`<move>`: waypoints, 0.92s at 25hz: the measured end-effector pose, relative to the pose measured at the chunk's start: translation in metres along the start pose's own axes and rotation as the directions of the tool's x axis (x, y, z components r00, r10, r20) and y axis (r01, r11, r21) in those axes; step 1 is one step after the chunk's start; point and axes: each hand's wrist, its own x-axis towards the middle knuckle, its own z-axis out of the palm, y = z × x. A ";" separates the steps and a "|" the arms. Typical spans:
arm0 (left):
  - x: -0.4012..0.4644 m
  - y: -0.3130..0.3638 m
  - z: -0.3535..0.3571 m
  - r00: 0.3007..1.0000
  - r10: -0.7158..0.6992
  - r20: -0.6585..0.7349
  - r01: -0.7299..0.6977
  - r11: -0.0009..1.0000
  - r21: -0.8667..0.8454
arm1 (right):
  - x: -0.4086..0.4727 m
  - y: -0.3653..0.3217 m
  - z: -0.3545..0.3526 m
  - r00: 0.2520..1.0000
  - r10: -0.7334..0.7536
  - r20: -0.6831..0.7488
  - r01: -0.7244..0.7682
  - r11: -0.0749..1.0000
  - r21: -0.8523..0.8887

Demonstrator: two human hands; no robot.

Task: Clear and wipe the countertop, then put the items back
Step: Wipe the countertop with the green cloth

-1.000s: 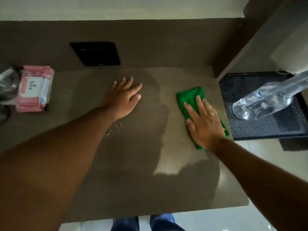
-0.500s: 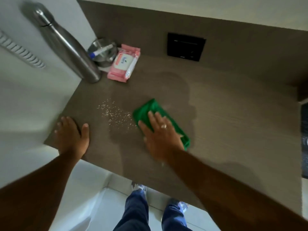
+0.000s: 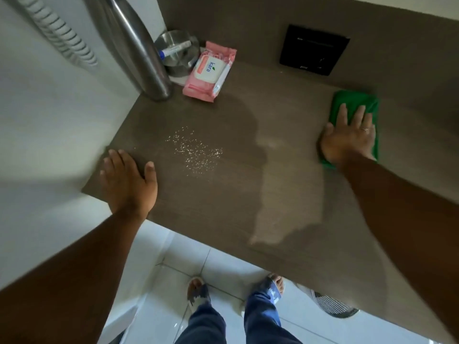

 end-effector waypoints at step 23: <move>-0.003 -0.007 0.021 0.999 -0.013 -0.048 0.008 0.994 -0.109 | 0.014 -0.095 0.013 0.988 -0.139 -0.066 0.136 0.990 -0.046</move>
